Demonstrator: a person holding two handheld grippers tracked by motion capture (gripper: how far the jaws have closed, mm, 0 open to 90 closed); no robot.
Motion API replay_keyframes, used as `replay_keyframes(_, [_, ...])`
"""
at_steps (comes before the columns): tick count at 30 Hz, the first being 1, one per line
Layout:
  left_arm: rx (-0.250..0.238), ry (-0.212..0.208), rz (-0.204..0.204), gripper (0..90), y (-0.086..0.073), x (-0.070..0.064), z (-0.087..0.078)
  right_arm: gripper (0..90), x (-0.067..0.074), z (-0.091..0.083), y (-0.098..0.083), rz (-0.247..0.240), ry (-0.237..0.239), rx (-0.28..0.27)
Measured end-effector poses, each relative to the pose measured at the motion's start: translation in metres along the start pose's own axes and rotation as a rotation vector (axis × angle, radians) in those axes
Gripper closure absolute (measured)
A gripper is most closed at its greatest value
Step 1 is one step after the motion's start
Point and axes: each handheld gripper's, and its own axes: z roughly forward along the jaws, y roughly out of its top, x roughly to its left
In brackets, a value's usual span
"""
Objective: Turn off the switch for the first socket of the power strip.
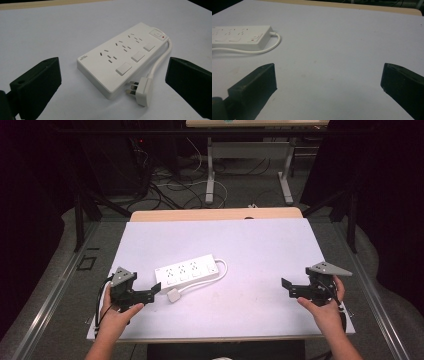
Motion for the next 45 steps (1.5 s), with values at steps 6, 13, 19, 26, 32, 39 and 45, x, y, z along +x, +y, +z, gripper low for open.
replay_keyframes(6, [-0.004,-0.007,-0.008,0.8,0.001,-0.004,0.001,0.6,0.006,-0.009,-0.006,-0.004,0.000,-0.018])
replay_keyframes(13, [-0.015,0.010,-0.018,4.1,0.001,-0.005,-0.004,5.4,0.012,-0.007,-0.014,-0.046,-0.019,-0.039])
replay_keyframes(19, [-0.018,0.016,-0.017,6.7,0.000,-0.006,-0.007,8.1,0.013,-0.006,-0.015,-0.039,-0.007,-0.048])
replay_keyframes(26, [-0.026,0.029,-0.015,12.1,0.003,-0.006,-0.011,10.5,0.012,-0.002,-0.015,-0.025,-0.002,-0.038])
replay_keyframes(32, [-0.030,0.028,-0.010,17.9,0.011,-0.009,-0.010,11.6,0.012,-0.002,-0.015,-0.019,-0.006,-0.036])
replay_keyframes(39, [-0.011,0.027,0.040,20.3,0.027,-0.014,-0.006,14.0,0.011,-0.002,-0.016,-0.009,-0.006,-0.037])
replay_keyframes(45, [-0.010,0.014,0.065,23.8,0.040,-0.016,-0.004,14.6,0.011,-0.002,-0.016,-0.005,-0.004,-0.034])
